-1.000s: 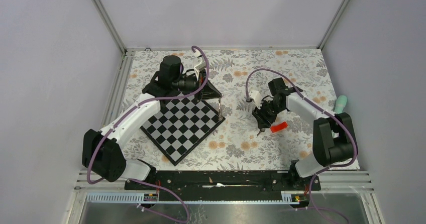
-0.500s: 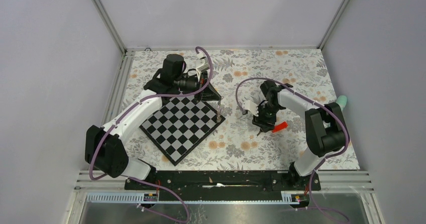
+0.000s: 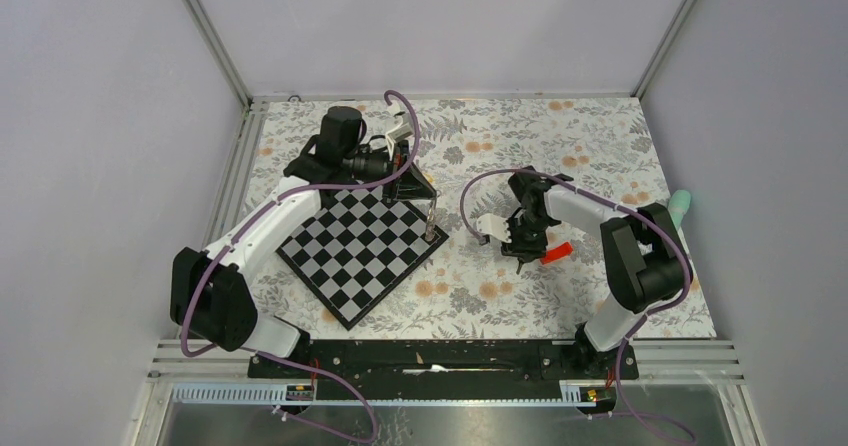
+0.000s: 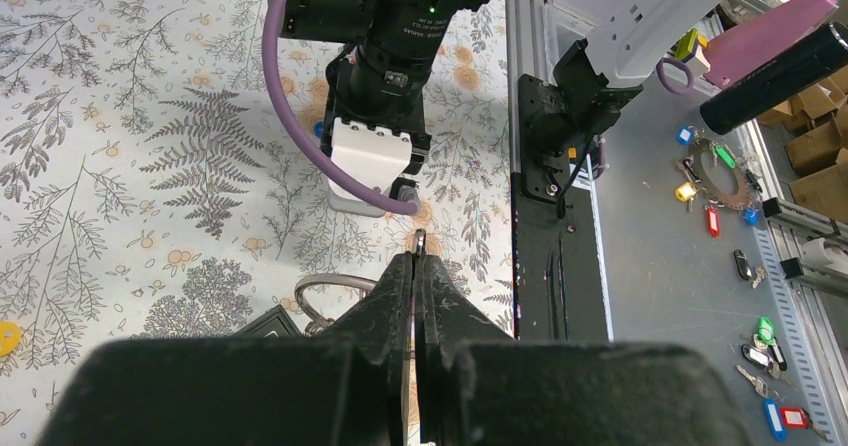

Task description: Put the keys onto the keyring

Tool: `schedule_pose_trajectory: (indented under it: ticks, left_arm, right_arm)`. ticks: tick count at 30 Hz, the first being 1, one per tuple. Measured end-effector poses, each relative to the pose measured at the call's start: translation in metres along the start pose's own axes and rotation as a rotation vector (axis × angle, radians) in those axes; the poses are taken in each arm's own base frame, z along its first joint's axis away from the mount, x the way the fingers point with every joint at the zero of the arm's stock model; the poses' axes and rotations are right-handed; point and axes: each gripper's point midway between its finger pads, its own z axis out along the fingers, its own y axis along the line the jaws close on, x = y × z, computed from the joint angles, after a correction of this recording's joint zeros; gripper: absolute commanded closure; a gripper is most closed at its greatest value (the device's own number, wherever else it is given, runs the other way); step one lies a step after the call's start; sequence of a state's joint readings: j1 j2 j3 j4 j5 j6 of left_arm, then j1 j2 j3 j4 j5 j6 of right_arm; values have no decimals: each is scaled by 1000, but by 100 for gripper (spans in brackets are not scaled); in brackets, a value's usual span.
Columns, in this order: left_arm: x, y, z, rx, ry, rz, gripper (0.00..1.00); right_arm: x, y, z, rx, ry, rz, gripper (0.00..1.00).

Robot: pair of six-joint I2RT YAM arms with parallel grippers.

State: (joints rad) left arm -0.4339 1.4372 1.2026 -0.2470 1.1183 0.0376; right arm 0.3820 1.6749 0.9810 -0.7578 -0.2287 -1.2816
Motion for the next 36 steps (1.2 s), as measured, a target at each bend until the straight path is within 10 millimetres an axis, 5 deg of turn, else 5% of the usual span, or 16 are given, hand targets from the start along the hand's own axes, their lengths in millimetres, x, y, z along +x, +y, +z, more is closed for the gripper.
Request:
schedule_pose_trajectory:
  ticks: [9,17,36]
  left_arm:
    - [0,1,-1,0,-1,-1,100]
    - [1,2,0,4,0,2,100]
    - [-2,5,-2,-10,-8,6,100]
  right_arm:
    - [-4,-6,2,33,23,-44,74]
    - [-4,-2,1,30,27,-28,100]
    - [-39,11,-37,122,-171,214,100]
